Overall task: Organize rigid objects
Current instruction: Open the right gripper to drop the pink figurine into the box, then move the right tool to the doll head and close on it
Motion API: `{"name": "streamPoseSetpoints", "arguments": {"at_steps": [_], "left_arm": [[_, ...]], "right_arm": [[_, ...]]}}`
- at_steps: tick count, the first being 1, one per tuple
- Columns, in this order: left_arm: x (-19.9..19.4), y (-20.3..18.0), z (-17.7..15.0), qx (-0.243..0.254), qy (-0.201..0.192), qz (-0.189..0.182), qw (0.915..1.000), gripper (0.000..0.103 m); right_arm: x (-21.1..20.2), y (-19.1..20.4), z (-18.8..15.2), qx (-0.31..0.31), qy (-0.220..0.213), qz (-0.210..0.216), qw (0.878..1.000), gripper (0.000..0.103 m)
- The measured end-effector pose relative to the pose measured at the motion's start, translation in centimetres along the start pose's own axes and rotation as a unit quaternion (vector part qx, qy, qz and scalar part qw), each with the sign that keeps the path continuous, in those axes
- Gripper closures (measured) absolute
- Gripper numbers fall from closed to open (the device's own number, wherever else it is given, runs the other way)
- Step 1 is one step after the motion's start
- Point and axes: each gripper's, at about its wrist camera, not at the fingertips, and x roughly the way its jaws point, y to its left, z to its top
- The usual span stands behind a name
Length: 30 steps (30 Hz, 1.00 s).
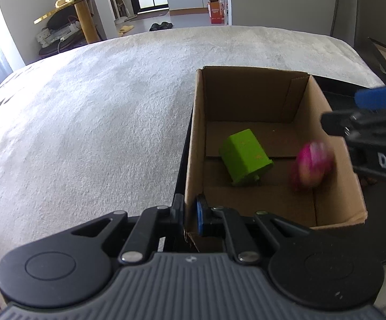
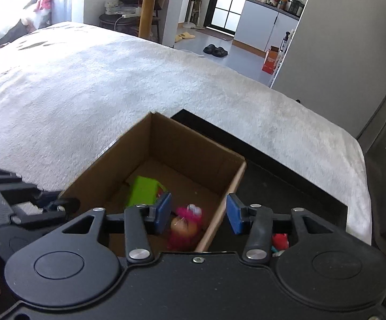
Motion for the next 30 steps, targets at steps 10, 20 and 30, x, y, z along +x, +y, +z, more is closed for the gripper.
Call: {"name": "streamPoseSetpoints", "arguments": {"at_steps": [10,20,30], "left_arm": [[-0.1,-0.6,-0.1,0.010,-0.003,0.010,0.9999,0.094],[-0.4,-1.4,0.0,0.018,-0.004,0.022,0.9996,0.094],[-0.3,-2.3,0.0,0.033,-0.002,0.044,0.9985,0.093]], "right_arm": [[-0.9,-1.3,-2.1,0.021,0.008,-0.005,1.000,0.057],[-1.5,-2.9,-4.2,0.042,0.011,-0.014,0.999,0.055],[-2.0,-5.0,-6.8,0.074,0.015,-0.019,0.997,0.052]]}}
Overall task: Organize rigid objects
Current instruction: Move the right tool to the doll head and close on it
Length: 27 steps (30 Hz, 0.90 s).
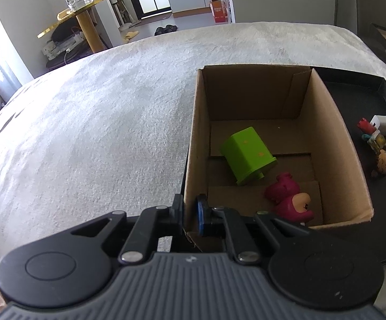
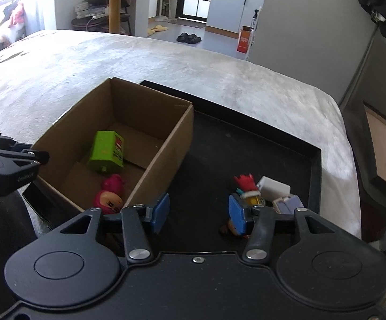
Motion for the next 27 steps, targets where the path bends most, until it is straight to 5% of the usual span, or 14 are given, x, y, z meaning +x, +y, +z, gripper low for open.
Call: {"name": "streamPoseSetpoints", "arguments": {"at_steps": [27], "left_arm": [[0.5,-1.3,0.3,0.027,0.003,0.049,0.9984,0.090]], "right_arm": [[3.2,-4.6,-3.7,0.064,0.028,0.000,0.998,0.049]]}}
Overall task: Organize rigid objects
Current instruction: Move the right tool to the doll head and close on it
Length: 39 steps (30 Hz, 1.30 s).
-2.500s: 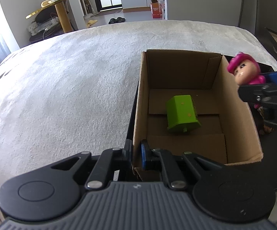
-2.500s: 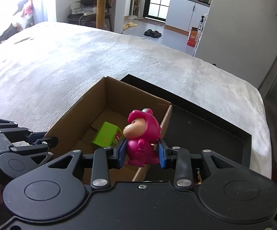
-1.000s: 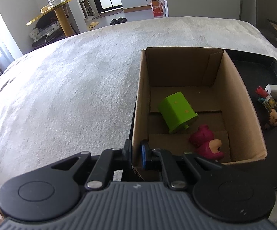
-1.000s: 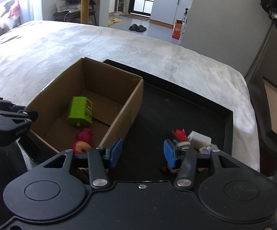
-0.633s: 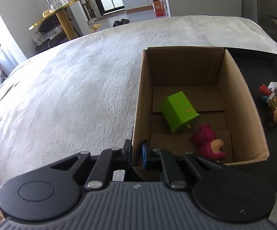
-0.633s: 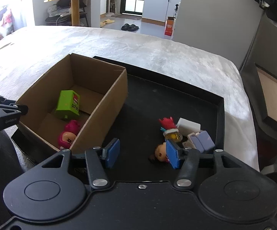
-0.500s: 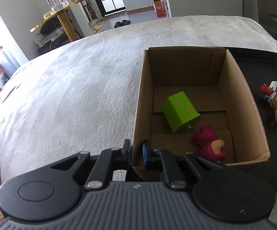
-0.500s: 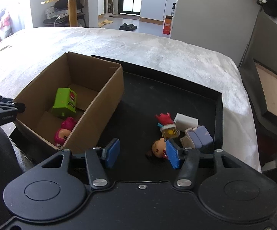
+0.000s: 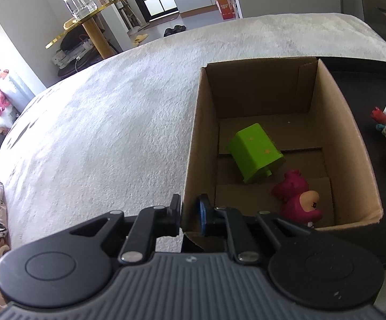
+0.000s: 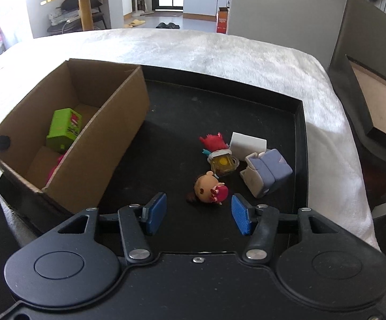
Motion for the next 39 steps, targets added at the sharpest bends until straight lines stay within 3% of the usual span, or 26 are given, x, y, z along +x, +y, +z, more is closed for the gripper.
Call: {"name": "streamPoseSetpoints", "arguments": {"at_steps": [23,25,26,27,39], "left_arm": [[0.3,-1.0,0.1,0.024,0.002,0.024,0.9994,0.089],[0.3,-0.9,0.1,0.022,0.002,0.023,0.9995,0.089],[0.3,-0.9,0.1,0.023,0.002,0.024,0.9995,0.089],[0.3,-0.9,0.1,0.023,0.002,0.024,0.9994,0.089],[0.1,-0.8,0.1,0.022,0.001,0.023,0.9995,0.089]], "right_arm": [[5.8,-1.1,0.8,-0.004,0.035,-0.015,0.999,0.049],[6.2,-1.3,0.7,-0.003,0.038,-0.011,0.999,0.051],[6.4,-1.4,0.6,-0.001,0.041,-0.002,0.999,0.062],[6.4,-1.4,0.5,-0.001,0.043,0.004,0.999,0.064],[4.3,-1.7,-0.3,-0.005,0.037,0.004,0.999,0.064]]}}
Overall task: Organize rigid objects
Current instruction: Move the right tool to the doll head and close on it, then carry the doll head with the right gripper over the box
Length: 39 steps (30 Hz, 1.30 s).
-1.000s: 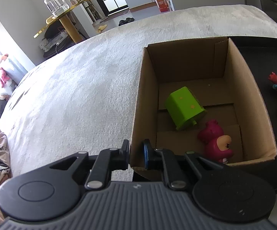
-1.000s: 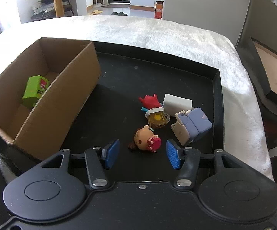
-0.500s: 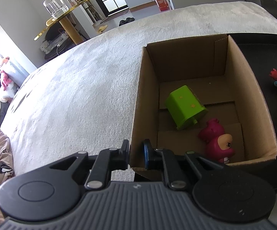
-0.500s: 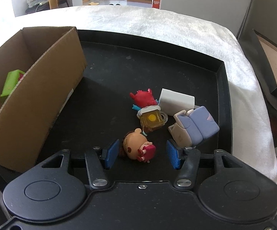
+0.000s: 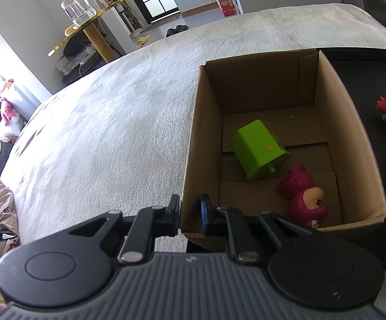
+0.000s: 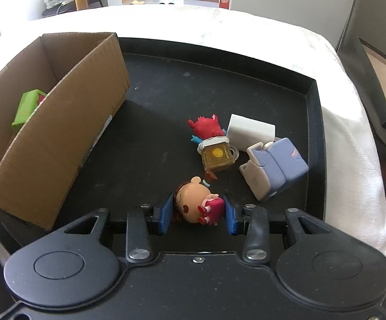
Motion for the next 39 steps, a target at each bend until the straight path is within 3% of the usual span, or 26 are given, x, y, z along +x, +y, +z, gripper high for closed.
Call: {"name": "streamPoseSetpoints", "arguments": {"at_steps": [23,39], "left_arm": [[-0.3,0.9,-0.2,-0.016,-0.004,-0.019,0.9997,0.090],[-0.2,1.4,-0.2,-0.033,-0.006,-0.038,0.9987,0.091]], "right_arm": [[-4.8,1.4,2.8,-0.016,-0.048,-0.011,0.999,0.064],[-6.3,3.9,4.0,-0.047,-0.059,-0.021,0.997,0.064]]}}
